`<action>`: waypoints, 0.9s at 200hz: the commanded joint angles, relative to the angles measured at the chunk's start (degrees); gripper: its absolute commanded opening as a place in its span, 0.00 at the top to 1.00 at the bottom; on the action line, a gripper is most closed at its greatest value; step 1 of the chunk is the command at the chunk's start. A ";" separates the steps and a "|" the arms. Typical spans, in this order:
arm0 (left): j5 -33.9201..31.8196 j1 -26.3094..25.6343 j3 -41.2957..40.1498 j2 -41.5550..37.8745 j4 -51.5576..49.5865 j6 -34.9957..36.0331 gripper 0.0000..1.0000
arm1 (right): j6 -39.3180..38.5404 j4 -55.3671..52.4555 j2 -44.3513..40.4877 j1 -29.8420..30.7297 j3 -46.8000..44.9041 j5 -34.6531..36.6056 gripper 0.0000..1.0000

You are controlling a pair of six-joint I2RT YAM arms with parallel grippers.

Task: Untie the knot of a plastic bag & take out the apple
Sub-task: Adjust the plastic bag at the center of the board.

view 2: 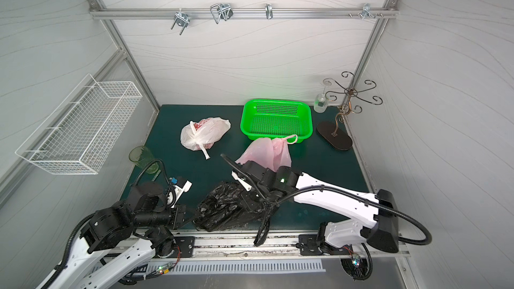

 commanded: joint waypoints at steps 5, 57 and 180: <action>0.27 0.19 0.39 -0.78 1.99 0.65 1.00 | -0.41 4.31 5.83 0.43 1.47 -8.00 0.62; 0.63 0.27 0.21 -0.78 2.10 0.76 1.00 | 1.16 6.34 14.01 -1.22 -0.84 -0.82 0.65; 0.69 0.53 0.22 -0.52 2.05 0.76 1.00 | 5.08 9.91 13.29 -9.67 -4.53 13.23 0.28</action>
